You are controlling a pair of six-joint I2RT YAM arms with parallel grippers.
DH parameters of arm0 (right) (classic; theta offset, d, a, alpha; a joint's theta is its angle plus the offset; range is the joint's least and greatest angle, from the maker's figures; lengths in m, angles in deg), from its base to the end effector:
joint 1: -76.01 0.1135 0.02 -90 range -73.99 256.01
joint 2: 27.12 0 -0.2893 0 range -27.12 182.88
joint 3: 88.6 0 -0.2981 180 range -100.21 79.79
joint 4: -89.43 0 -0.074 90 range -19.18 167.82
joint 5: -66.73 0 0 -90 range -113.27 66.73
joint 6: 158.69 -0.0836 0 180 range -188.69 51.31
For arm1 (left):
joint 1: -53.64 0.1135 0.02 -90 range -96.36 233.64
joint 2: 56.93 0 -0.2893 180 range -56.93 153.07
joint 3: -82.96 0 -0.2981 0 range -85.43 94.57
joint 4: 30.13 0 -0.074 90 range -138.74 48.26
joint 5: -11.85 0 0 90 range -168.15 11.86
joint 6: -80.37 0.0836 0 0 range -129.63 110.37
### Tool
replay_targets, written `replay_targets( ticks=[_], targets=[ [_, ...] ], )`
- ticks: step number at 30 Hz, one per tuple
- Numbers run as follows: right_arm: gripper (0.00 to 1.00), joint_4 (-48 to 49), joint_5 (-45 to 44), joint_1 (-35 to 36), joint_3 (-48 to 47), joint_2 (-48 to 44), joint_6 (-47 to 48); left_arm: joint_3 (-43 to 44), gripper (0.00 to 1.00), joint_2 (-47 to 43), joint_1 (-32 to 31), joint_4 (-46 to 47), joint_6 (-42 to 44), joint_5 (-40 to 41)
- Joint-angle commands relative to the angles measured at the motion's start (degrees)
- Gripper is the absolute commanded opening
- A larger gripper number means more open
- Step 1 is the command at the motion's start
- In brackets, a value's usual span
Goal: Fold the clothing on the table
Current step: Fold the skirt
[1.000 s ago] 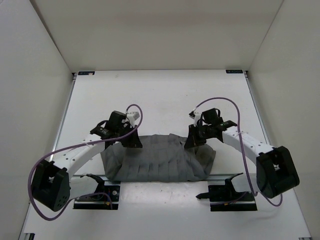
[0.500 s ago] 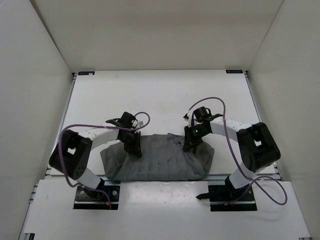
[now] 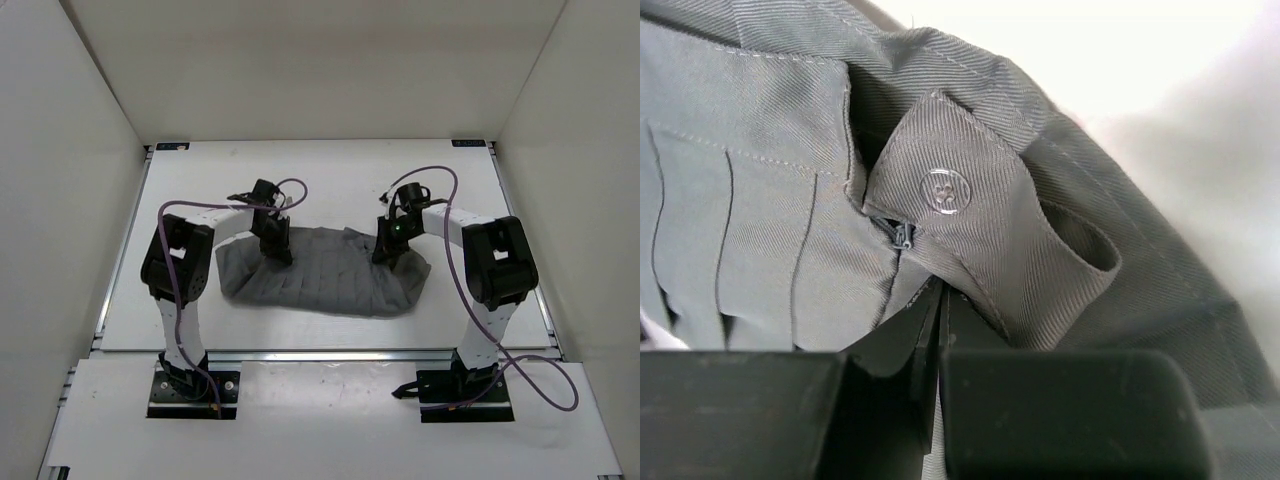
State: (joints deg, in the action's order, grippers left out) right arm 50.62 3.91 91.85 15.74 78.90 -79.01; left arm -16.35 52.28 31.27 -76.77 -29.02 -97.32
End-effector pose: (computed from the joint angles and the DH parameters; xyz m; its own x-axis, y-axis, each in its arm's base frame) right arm 0.3838 0.1486 0.1022 -0.9561 -0.1056 -0.2734 -0.2315 0.8440 0.4837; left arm 0.3745 -0.1838 0.0965 -0.9884 0.0677 -0.1362 0.1157 0.9159 -0.3844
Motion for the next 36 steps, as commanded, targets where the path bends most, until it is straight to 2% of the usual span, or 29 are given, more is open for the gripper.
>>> replay_targets(
  ticks=[1,5,8,9,10,11,14,15,16,17,19,22,24,26,27,30,36],
  targets=[
    [0.0,2.07,-3.54,-3.44,-5.28,2.43,1.19,7.1,0.0,5.74,1.81,2.16,3.31,6.44],
    [0.01,0.32,-6.16,-5.46,-10.91,1.39,2.15,12.39,0.0,7.16,0.32,0.13,4.02,5.21],
    [0.11,-1.79,-6.7,-6.6,-14.08,-0.45,1.81,13.1,0.0,4.88,-0.22,1.1,3.4,4.42],
    [0.19,-3.02,-6.61,-7.13,-15.3,-1.16,1.8,13.27,0.01,3.66,0.13,1.27,3.23,4.67],
    [0.29,-3.9,-6.09,-7.48,-15.49,-2.21,0.67,12.75,0.08,2.86,0.31,1.54,3.05,4.33],
    [0.35,-4.52,-6.17,-7.83,-15.05,-3.87,0.22,13.27,0.1,1.03,1.18,1.89,3.14,4.33],
    [0.73,-4.62,-9.33,-6.61,-8.49,-10.2,-1.09,10.56,0.3,-4.43,3.46,2.77,4.27,5.73],
    [0.81,-4.18,-10.29,-6.35,-6.54,-13.09,-1.62,9.85,0.35,-6.7,4.61,2.51,4.8,6.6],
    [0.93,-3.83,-11.09,-5.91,-2.52,-15.64,-2.58,8.11,0.36,-8.73,5.31,2.85,5.42,7.13],
    [0.99,-3.48,-10.4,-5.9,1.09,-16.97,-3.64,7.13,0.38,-9.62,5.49,2.94,6.47,8.18],
    [1.0,-2.25,-9.34,-5.9,6.55,-20.83,-5.49,4.24,0.42,-12.69,5.85,2.86,6.92,12.4],
    [0.99,-1.45,-11.35,-3.72,12.54,-24.18,-7.95,0.19,0.38,-14.63,5.5,2.07,7.45,17.85],
    [1.0,-1.1,-14.07,-2.39,15.26,-25.07,-9.18,-2.62,0.3,-15.77,5.15,2.24,5.96,18.74],
    [0.99,-0.23,-14.0,-2.56,16.67,-25.16,-9.97,-6.57,0.05,-16.39,5.49,3.56,4.21,20.32],
    [0.99,0.04,-14.17,-2.74,17.64,-25.16,-10.93,-7.55,0.0,-16.83,6.28,4.6,3.06,19.45],
    [0.99,1.36,-14.96,-3.89,20.01,-25.51,-12.69,-11.59,0.0,-16.84,8.3,6.81,1.74,15.41],
    [1.0,5.75,-15.49,-3.71,20.72,-24.98,-13.58,-13.7,0.0,-15.61,5.94,8.48,2.61,14.43]
  ],
)
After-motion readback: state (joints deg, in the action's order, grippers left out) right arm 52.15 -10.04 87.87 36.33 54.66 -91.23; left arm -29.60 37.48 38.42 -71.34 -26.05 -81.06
